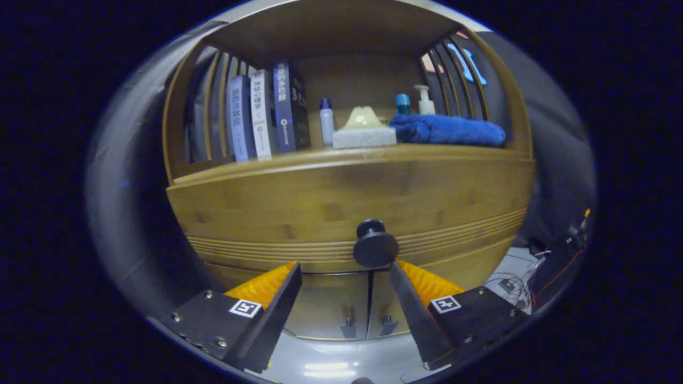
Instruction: Pull open the drawer, take out the items inside it, and place them on the countertop above the cabinet.
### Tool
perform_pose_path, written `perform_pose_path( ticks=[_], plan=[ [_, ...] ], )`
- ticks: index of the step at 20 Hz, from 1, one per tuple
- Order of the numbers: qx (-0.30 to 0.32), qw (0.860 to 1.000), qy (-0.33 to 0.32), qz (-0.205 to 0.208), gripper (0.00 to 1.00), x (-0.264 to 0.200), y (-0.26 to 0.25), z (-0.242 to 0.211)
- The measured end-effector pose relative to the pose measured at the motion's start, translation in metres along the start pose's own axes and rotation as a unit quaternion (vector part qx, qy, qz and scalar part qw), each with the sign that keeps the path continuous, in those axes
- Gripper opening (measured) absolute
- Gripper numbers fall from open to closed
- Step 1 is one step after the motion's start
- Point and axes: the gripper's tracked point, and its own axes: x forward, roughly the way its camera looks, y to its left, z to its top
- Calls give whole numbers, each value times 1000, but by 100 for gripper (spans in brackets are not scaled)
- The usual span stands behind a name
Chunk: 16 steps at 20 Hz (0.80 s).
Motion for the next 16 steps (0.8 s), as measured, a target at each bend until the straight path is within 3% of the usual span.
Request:
perform_pose_path(
  ticks=[9, 16],
  plan=[
    [-11, 996, -84, 16, 99, -173, 0, 112],
    [16, 991, -131, 22, 99, -244, -18, 165]
  ],
)
